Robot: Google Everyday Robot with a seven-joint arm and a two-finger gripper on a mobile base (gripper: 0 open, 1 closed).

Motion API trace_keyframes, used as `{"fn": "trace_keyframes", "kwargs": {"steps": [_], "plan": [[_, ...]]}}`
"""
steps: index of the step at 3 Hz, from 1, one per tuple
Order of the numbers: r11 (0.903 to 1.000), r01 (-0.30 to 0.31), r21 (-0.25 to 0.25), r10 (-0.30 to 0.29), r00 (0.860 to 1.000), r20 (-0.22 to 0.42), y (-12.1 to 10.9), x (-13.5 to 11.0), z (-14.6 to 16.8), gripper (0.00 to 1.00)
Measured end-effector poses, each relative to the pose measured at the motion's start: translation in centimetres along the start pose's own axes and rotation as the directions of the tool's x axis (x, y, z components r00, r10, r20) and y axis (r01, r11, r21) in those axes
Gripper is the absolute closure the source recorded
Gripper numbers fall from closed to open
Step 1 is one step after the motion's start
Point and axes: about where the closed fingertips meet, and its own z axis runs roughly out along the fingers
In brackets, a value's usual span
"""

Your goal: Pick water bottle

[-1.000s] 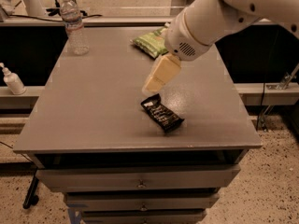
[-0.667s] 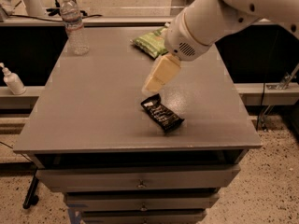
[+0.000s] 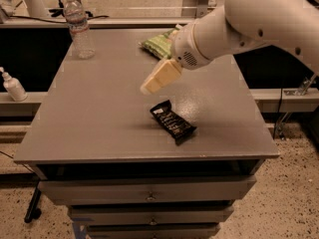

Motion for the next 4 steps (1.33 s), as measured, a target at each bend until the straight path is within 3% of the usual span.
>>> {"fn": "trace_keyframes", "kwargs": {"steps": [1, 2, 3, 4], "plan": [[0.9972, -0.066, 0.036, 0.061, 0.989, 0.134, -2.9, -1.1, 3.5, 0.0], [0.9915, -0.117, 0.057, 0.1, 0.965, 0.242, -5.7, -2.8, 6.8, 0.0], [0.9839, -0.166, 0.067, 0.135, 0.935, 0.327, -8.3, -4.6, 10.6, 0.0], [0.9802, -0.184, 0.073, 0.146, 0.922, 0.359, -10.1, -5.7, 13.7, 0.0]]}}
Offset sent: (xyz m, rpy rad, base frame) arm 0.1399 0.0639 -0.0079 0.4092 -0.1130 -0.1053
